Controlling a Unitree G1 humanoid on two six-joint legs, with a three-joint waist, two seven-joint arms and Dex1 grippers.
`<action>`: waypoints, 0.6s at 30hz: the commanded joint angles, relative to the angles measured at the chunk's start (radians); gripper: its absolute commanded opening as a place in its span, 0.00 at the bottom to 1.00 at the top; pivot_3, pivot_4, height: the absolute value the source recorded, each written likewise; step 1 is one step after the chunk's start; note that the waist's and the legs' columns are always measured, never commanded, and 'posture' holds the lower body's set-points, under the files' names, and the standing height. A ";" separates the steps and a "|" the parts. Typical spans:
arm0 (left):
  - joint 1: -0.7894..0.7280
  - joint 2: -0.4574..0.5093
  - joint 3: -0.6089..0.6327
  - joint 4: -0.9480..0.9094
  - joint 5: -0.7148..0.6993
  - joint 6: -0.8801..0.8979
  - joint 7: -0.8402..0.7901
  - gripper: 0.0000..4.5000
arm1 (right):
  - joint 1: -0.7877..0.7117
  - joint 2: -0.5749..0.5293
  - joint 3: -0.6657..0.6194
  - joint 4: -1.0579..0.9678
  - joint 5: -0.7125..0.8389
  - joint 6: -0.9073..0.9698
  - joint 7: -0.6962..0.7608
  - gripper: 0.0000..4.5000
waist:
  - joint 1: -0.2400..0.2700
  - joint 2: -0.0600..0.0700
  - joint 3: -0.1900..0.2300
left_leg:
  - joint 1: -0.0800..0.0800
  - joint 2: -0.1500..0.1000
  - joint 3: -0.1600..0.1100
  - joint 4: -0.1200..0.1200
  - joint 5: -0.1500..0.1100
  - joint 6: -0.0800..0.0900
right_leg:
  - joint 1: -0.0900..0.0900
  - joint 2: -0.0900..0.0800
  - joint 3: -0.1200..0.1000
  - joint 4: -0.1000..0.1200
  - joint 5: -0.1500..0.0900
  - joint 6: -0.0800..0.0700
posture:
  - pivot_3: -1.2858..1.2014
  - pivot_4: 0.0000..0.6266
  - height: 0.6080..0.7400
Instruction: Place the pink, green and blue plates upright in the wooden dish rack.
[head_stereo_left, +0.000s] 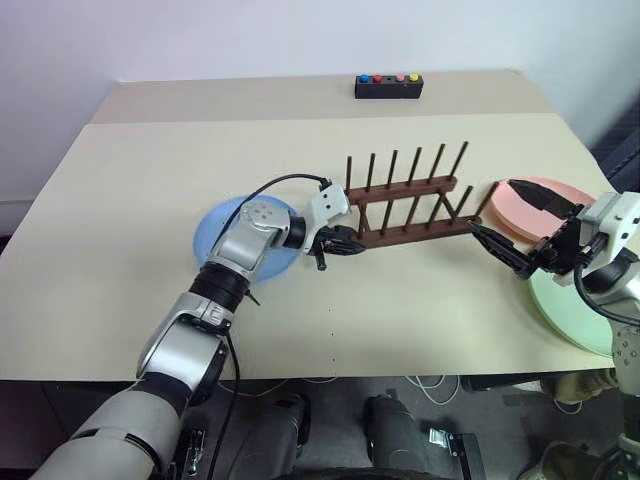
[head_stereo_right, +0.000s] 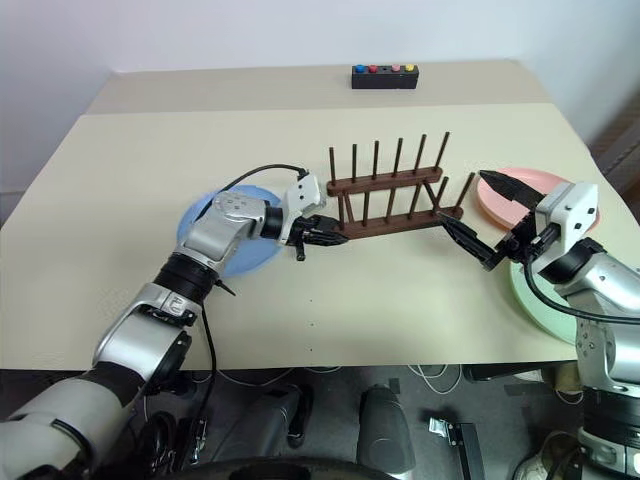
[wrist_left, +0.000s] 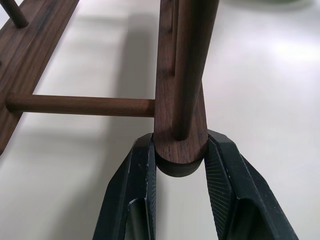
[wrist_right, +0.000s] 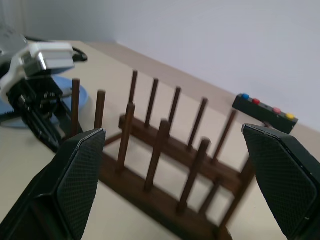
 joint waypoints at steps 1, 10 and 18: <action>-0.004 -0.006 -0.004 -0.008 0.003 -0.046 -0.006 0.17 | 0.011 -0.016 -0.047 -0.053 0.040 0.012 0.004 1.00 | 0.002 0.000 0.000 | 0.000 0.000 0.000 0.000 0.000 0.000 | 0.000 0.000 0.000 0.000 0.000 0.000 | 0.52 0.24 1.00; 0.022 -0.055 -0.035 0.013 0.040 -0.054 0.057 0.17 | 0.040 -0.006 -0.061 -0.074 0.037 0.009 -0.006 1.00 | 0.004 0.000 0.000 | 0.000 0.000 0.000 0.000 0.000 0.000 | 0.000 0.000 0.000 0.000 0.000 0.000 | 0.52 0.24 1.00; 0.036 -0.069 -0.048 0.020 0.052 -0.047 0.062 0.17 | 0.045 0.007 -0.040 -0.086 0.028 0.004 -0.019 1.00 | 0.004 0.000 0.000 | 0.000 0.000 0.000 0.001 0.000 0.001 | 0.001 0.000 0.000 0.000 0.000 0.000 | 0.52 0.24 1.00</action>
